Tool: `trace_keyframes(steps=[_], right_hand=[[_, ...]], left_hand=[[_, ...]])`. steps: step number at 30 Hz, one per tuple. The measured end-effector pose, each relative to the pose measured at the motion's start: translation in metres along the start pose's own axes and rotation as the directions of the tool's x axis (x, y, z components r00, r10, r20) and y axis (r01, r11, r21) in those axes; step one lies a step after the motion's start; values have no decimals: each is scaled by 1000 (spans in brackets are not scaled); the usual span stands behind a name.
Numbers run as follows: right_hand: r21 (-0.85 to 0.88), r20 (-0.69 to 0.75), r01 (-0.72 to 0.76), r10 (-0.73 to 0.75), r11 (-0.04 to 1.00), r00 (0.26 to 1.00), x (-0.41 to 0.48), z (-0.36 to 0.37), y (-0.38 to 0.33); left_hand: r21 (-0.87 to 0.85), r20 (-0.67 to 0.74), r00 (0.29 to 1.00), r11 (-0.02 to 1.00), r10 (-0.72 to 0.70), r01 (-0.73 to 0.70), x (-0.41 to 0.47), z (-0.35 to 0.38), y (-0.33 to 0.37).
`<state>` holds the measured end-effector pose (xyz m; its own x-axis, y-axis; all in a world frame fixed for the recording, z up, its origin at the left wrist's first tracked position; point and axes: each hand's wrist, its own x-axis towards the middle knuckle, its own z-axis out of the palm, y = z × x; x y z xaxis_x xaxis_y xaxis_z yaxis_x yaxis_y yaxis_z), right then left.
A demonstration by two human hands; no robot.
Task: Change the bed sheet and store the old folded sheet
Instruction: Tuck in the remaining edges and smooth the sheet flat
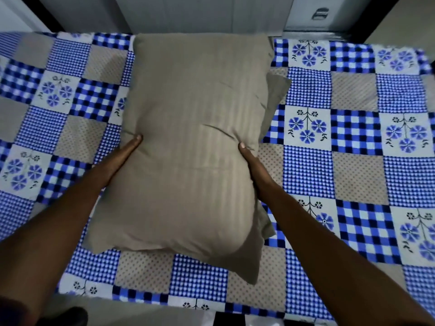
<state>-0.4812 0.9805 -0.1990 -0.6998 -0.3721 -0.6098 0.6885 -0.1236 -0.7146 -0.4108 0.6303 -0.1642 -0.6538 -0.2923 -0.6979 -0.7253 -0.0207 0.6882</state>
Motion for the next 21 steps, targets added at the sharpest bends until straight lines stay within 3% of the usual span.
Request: trace_keyframes(steps=[5,12,17,21], right_hand=[[95,84,-95,87,991,993,-5,6,-7],[12,38,87,-87,996,995,-38,-20,-49],[-13,13,190,-190,982,982,-84,-88,-98],[-64,-92,179,-185,982,979,-139,-179,-143]], left_hand=[[-64,-23,1000,998,21,-22,-16,6,13],[-143,-47,994,985,94,-100,-53,37,32],[-221,-12,990,965,140,-139,-89,111,63],[-256,93,976,952,195,-166,-105,214,89]])
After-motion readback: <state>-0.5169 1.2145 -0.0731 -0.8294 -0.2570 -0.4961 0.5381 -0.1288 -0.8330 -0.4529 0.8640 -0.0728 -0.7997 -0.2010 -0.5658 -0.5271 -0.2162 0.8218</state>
